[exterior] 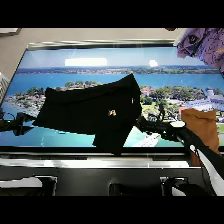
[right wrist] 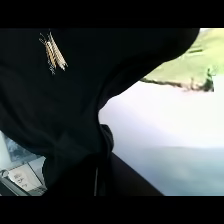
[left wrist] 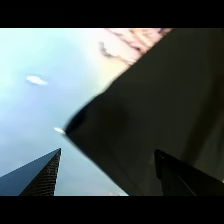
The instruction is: Fold the clothes and pants, and hang the long-sleeved shirts on hangers.
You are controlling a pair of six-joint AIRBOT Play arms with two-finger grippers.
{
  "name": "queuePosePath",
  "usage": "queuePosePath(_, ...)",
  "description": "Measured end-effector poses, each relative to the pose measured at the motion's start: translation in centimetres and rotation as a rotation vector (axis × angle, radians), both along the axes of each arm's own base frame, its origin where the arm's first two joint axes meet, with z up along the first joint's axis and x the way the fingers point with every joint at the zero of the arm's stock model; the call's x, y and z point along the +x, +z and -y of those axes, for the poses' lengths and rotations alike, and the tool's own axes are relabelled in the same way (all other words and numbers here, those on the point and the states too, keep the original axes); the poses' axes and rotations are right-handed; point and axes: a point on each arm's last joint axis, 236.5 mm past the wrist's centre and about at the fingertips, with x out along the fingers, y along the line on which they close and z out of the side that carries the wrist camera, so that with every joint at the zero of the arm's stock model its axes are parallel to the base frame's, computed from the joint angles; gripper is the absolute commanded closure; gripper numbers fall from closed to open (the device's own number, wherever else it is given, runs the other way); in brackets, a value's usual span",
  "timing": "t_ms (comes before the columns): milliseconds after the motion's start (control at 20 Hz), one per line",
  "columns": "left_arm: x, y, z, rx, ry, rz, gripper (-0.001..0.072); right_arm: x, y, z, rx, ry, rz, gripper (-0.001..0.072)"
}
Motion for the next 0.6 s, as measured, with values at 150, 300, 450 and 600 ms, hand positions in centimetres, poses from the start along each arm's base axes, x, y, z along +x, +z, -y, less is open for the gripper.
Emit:
queuePosePath(150,0.4,-0.5,0.5,0.005,-0.012,0.004,0.0083,-0.1,0.1,-0.1,0.007,0.005,-0.005,0.0683)
queuePosePath(300,1.1,-1.0,0.3,0.044,-0.012,0.014,0.0316,-0.3,0.2,-0.3,0.01,0.012,-0.006,0.0684)
queuePosePath(450,1.4,-1.7,0.1,0.075,-0.013,0.009,0.0674,-0.3,0.6,-0.3,0.012,0.015,0.005,0.0684)
queuePosePath(600,1.8,-2.0,0.6,0.073,-0.022,0.009,0.0689,0.0,1.6,-0.2,0.008,0.014,0.038,0.0684)
